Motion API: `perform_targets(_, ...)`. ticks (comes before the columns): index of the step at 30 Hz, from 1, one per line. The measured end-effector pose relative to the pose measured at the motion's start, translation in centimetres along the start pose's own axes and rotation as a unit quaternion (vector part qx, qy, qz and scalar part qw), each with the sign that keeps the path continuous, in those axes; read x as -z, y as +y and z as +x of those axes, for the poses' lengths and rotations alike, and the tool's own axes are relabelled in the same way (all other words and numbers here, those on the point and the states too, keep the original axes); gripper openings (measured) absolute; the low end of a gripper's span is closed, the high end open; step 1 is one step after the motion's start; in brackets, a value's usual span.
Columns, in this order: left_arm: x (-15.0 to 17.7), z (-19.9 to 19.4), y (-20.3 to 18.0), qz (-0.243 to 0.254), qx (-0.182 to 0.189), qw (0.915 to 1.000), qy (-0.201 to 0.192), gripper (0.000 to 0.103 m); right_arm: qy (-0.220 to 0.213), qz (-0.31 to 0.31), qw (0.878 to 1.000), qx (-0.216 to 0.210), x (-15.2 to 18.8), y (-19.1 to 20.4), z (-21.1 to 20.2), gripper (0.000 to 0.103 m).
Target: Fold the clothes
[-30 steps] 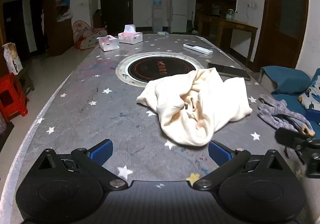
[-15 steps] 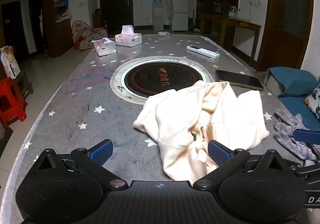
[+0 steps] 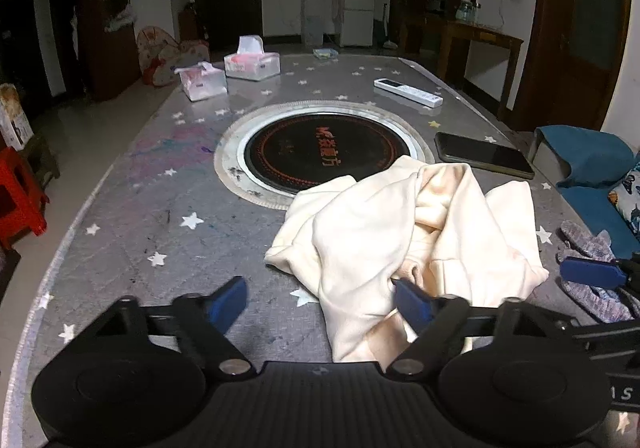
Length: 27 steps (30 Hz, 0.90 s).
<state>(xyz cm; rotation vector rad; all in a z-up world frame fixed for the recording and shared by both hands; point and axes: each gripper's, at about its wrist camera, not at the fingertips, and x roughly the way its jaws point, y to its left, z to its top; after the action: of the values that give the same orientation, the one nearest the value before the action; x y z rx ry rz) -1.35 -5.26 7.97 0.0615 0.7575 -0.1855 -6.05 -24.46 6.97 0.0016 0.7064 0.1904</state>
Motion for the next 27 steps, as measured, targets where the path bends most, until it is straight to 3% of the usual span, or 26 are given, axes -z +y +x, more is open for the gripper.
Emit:
perform_targets(4, -0.9, 0.5, 0.0, 0.008, 0.011, 0.9999, 0.004, 0.057, 0.004, 0.013, 1.0, -0.003, -1.2, -0.5, 0.9, 0.071)
perform_targets(6, -1.4, 0.7, -0.3, 0.018, 0.018, 0.9997, 0.005, 0.056, 0.003, 0.019, 1.0, -0.002, -1.8, -0.8, 1.4, 0.066)
perform_targets(14, -3.3, 1.7, -1.8, 0.065, 0.043, 0.997, -0.001, 0.056, 0.001, 0.038, 0.999, -0.001, -4.7, -2.2, 3.9, 0.065)
perform_targets(17, -3.8, 2.4, -2.3, 0.08, 0.05, 0.9955, 0.001, 0.061, 0.006, 0.04, 0.999, -0.004, -5.7, -2.6, 5.1, 0.065)
perform_targets(20, -4.2, 4.2, -2.6, 0.091, 0.042, 0.9948, 0.016, 0.062, 0.011, 0.041, 0.999, -0.005, -6.4, -2.9, 6.4, 0.061)
perform_targets(24, -4.4, 6.2, -2.4, 0.088, 0.044, 0.9943, 0.041, 0.062, 0.03, 0.047, 0.998, -0.018, -6.8, -3.4, 8.2, 0.047)
perform_targets(27, -4.3, 7.0, -2.0, 0.092, 0.053, 0.993, 0.051, 0.058, 0.046, 0.042, 0.998, -0.029, -6.4, -3.4, 9.1, 0.019)
